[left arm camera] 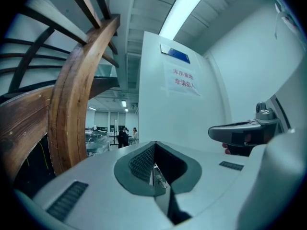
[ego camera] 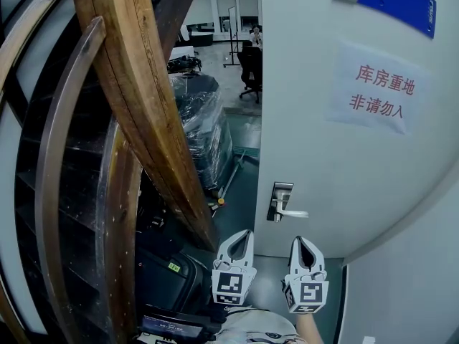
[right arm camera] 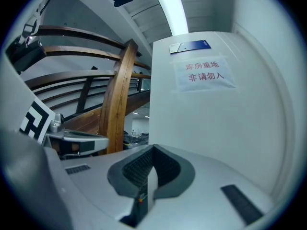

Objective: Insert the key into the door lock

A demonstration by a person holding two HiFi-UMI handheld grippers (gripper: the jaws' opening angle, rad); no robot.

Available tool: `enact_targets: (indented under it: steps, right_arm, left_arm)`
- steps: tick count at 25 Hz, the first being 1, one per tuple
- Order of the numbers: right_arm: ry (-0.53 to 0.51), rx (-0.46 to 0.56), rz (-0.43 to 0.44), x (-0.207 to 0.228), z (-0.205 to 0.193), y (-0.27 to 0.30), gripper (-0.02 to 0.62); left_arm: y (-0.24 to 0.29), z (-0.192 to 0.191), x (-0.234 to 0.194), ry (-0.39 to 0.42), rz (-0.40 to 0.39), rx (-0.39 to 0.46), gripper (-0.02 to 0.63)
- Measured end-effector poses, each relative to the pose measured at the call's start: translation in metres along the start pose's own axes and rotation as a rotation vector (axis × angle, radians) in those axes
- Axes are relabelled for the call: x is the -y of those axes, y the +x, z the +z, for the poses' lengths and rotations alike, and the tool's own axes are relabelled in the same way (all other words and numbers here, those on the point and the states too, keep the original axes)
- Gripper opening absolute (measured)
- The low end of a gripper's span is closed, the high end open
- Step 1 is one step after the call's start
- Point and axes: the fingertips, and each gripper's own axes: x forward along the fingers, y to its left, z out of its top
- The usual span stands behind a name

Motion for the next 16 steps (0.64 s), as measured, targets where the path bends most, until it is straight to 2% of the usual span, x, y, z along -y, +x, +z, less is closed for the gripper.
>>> enact_targets:
  steps: [16]
  right_arm:
    - [0.000,-0.015,0.024,-0.0016,-0.0056,0.0058,0.006]
  left_arm:
    - [0.0036,-0.0015,0.0039,-0.003,-0.002,-0.008,0.005]
